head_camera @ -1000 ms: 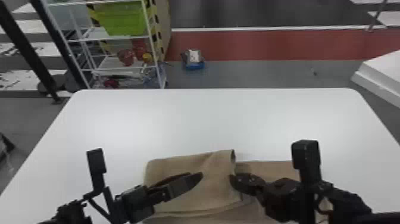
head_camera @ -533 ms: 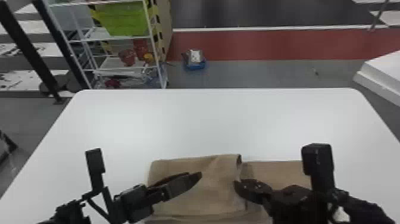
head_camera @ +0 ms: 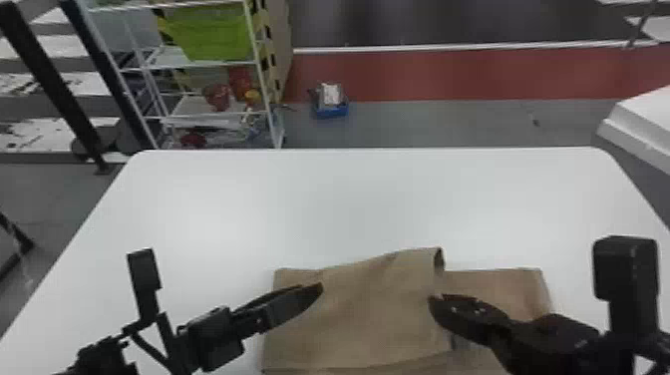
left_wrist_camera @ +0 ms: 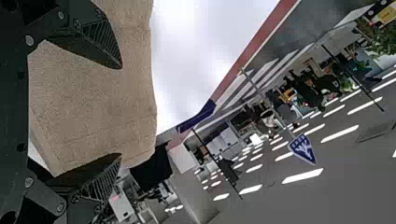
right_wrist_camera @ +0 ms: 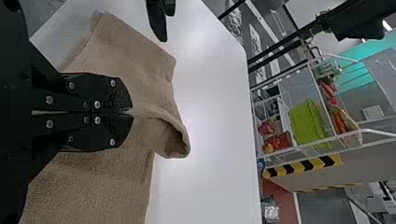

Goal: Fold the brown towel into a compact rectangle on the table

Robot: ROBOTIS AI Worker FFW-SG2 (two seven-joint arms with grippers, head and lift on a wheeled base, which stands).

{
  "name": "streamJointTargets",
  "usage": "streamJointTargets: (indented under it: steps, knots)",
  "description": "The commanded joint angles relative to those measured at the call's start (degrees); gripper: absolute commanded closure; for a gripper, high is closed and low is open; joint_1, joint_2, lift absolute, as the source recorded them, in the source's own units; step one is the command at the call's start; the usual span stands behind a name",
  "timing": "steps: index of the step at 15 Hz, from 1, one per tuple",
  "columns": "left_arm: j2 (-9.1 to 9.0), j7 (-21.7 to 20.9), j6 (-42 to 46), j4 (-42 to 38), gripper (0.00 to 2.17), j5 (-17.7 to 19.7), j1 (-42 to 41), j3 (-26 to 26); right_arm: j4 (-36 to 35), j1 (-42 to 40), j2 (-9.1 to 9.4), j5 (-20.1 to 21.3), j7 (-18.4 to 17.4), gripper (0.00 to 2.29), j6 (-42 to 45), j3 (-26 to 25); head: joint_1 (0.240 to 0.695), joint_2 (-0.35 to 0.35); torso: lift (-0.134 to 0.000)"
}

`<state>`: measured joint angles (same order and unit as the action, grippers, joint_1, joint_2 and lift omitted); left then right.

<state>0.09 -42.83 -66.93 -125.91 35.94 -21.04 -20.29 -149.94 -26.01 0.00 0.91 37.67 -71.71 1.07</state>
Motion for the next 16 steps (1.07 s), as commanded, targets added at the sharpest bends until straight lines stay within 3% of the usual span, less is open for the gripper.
streamJointTargets:
  steps: [1, 8, 11, 16]
  knots:
    - [-0.24, 0.3, 0.0, -0.3, 0.27, -0.1, -0.2, -0.3, -1.4, -0.8, 0.05, -2.7, 0.3, 1.23, -1.0, -4.1, 0.695, 0.075, -0.124]
    - [-0.24, 0.6, 0.2, -0.2, 0.27, -1.4, -0.6, -0.2, -2.9, -1.6, 0.05, -11.5, 1.6, 1.23, -1.5, -15.8, 0.695, 0.001, -0.124]
    - [-0.24, 0.8, 0.4, -0.3, 0.27, -1.5, -0.9, 0.0, -2.9, -1.4, 0.05, -14.1, 4.3, 1.23, -3.5, -21.5, 0.695, -0.033, -0.124]
    - [-0.24, 1.0, 0.5, -0.3, 0.27, -1.9, -0.9, 1.4, 2.2, 0.1, 0.05, -13.9, 5.2, 1.23, -2.3, -25.5, 0.695, -0.100, -0.124]
